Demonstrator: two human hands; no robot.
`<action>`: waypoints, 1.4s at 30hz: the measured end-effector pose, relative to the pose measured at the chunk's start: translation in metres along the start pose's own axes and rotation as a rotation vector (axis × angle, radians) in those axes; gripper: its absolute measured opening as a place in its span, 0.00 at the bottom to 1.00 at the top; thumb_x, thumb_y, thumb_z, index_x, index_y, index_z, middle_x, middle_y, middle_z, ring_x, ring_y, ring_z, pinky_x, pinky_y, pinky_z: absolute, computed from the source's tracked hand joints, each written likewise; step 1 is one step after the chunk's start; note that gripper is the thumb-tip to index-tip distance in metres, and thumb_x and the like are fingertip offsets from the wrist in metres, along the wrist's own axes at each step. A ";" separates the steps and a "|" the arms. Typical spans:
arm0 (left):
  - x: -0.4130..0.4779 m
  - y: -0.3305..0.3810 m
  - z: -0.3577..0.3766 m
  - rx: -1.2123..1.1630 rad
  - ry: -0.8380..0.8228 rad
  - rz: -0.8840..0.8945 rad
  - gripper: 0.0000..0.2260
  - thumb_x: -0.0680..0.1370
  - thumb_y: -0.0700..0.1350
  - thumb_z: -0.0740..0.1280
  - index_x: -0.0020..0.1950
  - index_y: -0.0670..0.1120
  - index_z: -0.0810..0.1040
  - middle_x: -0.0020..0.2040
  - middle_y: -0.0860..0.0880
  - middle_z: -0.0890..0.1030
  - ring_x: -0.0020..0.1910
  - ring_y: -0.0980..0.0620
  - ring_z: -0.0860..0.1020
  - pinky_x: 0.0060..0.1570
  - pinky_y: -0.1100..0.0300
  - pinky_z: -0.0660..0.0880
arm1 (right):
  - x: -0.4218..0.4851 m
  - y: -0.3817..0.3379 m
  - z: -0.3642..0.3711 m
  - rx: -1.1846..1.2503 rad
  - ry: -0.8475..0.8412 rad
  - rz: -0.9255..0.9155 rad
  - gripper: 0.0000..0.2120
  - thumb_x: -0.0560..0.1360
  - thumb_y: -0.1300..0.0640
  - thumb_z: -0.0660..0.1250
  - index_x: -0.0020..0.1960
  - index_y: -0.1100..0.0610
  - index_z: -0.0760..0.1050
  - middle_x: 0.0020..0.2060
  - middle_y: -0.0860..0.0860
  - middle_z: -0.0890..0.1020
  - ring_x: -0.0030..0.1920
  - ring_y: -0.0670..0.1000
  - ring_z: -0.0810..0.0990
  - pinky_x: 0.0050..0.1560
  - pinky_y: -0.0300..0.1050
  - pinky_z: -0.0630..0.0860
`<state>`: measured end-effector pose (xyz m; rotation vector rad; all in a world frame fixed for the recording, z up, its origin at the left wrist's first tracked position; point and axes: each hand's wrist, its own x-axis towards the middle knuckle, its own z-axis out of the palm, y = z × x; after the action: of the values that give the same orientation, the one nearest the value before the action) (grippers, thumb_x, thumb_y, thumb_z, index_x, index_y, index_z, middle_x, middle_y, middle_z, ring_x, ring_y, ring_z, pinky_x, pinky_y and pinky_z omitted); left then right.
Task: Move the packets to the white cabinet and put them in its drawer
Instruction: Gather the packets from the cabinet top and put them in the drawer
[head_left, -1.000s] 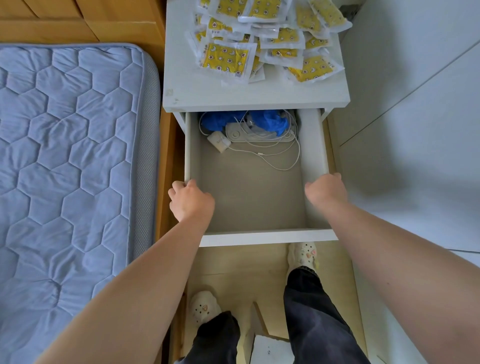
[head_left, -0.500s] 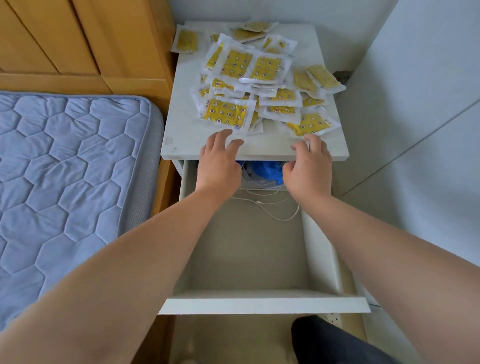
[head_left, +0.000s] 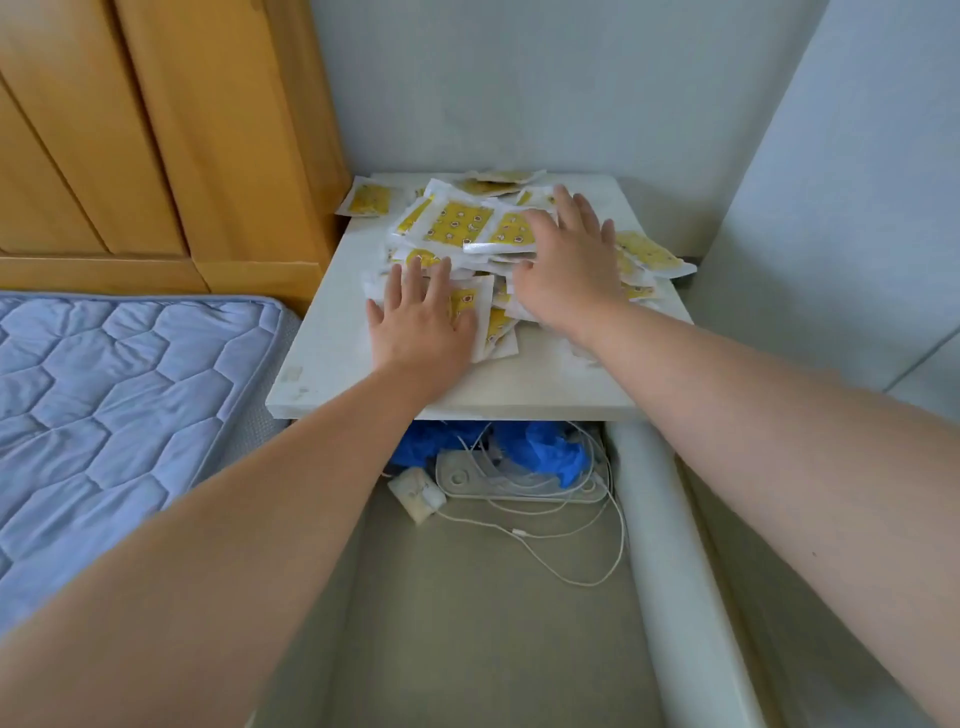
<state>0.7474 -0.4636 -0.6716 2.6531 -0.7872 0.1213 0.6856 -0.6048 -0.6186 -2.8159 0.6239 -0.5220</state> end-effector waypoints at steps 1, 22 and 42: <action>0.002 -0.001 0.002 -0.006 -0.018 -0.024 0.27 0.81 0.57 0.50 0.79 0.54 0.47 0.80 0.49 0.46 0.78 0.48 0.42 0.75 0.44 0.43 | 0.008 -0.003 0.003 0.011 -0.031 0.009 0.25 0.78 0.52 0.55 0.75 0.53 0.59 0.78 0.54 0.48 0.77 0.56 0.45 0.75 0.58 0.43; 0.000 0.000 0.004 -0.128 0.120 -0.012 0.36 0.78 0.57 0.58 0.79 0.50 0.41 0.79 0.50 0.48 0.78 0.49 0.50 0.75 0.48 0.52 | 0.027 0.007 -0.002 0.103 -0.199 -0.074 0.16 0.77 0.57 0.66 0.64 0.54 0.76 0.61 0.53 0.78 0.60 0.56 0.76 0.58 0.46 0.72; 0.001 0.000 0.005 -0.144 0.156 0.001 0.35 0.77 0.56 0.59 0.79 0.51 0.45 0.79 0.50 0.52 0.77 0.48 0.53 0.74 0.46 0.55 | 0.049 0.009 0.011 0.036 -0.294 -0.039 0.18 0.70 0.51 0.69 0.58 0.55 0.75 0.51 0.52 0.79 0.49 0.54 0.78 0.46 0.46 0.75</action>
<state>0.7479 -0.4660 -0.6756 2.4730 -0.7177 0.2588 0.7284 -0.6332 -0.6171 -2.7970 0.4955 -0.1178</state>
